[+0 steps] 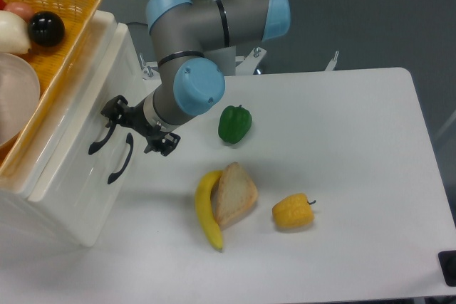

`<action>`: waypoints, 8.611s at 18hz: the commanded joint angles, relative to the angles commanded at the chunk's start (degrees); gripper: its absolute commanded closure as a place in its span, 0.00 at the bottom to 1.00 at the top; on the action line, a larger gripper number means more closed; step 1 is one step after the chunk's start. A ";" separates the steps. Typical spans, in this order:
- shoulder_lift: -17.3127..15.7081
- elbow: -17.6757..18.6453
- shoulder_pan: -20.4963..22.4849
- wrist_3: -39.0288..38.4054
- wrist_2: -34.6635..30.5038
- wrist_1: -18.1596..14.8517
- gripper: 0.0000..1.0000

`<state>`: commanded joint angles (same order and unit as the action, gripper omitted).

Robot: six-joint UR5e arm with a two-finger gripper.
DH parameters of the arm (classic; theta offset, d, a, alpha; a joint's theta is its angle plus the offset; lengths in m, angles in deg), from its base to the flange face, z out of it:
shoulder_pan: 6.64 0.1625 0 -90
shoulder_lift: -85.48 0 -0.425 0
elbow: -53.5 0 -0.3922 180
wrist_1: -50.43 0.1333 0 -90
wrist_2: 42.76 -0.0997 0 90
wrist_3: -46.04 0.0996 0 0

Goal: Slide open the top drawer
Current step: 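Hook the gripper fingers into the top drawer's black handle, then pull the handle outward to start sliding the top drawer open, then hold the handle and pause with the drawer partly open, then pull the handle further outward, sliding the drawer fully open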

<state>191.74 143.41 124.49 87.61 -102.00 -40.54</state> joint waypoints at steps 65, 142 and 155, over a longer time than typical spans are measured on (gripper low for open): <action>-0.44 -1.85 -0.70 0.18 -10.81 7.91 0.00; -0.35 -2.81 0.70 -0.53 -13.10 9.67 0.00; 0.00 -3.16 2.55 0.44 -13.80 10.02 0.00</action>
<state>191.74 140.25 127.03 88.05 -115.80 -30.52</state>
